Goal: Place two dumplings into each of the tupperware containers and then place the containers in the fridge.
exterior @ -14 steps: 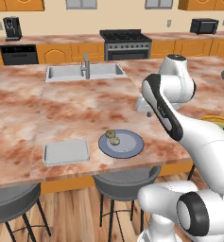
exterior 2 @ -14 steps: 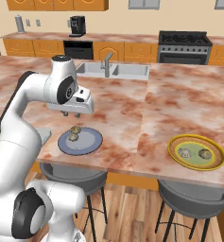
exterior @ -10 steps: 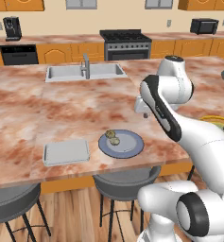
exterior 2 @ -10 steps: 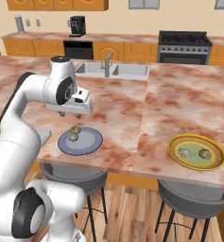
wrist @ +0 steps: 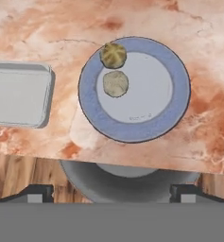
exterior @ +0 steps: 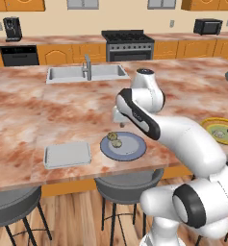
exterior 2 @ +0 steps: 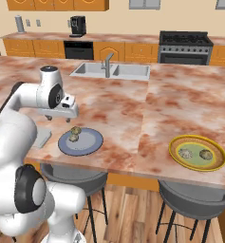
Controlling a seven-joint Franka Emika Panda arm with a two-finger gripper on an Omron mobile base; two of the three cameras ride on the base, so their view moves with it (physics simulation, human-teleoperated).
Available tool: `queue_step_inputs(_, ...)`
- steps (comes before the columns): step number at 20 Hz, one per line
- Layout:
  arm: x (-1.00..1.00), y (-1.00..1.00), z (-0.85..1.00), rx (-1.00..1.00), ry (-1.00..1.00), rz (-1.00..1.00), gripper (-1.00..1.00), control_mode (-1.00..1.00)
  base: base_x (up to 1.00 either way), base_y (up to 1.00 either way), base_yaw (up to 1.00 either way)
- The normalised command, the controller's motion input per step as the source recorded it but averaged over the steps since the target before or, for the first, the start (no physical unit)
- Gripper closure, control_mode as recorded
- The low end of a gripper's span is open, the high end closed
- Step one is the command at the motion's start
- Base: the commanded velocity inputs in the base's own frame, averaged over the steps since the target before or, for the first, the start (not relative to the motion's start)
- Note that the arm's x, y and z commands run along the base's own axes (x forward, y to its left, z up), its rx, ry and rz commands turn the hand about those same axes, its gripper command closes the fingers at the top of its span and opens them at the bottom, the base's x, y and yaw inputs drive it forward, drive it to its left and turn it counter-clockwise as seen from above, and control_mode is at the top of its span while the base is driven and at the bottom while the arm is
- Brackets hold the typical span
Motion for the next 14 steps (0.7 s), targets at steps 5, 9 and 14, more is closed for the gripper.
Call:
queue_step_inputs(5, 0.39, 0.09, -0.87, 0.0, 0.03, 0.02, -1.0, -1.0, 0.0, 0.0, 0.0)
queue_step_inputs(9, 0.32, 0.0, -0.87, 0.0, 0.04, 0.03, -1.0, -1.0, 0.0, 0.0, 0.0)
queue_step_inputs(14, 0.39, 0.02, -0.69, 0.0, 0.03, 0.03, -1.0, -1.0, 0.0, 0.0, 0.0)
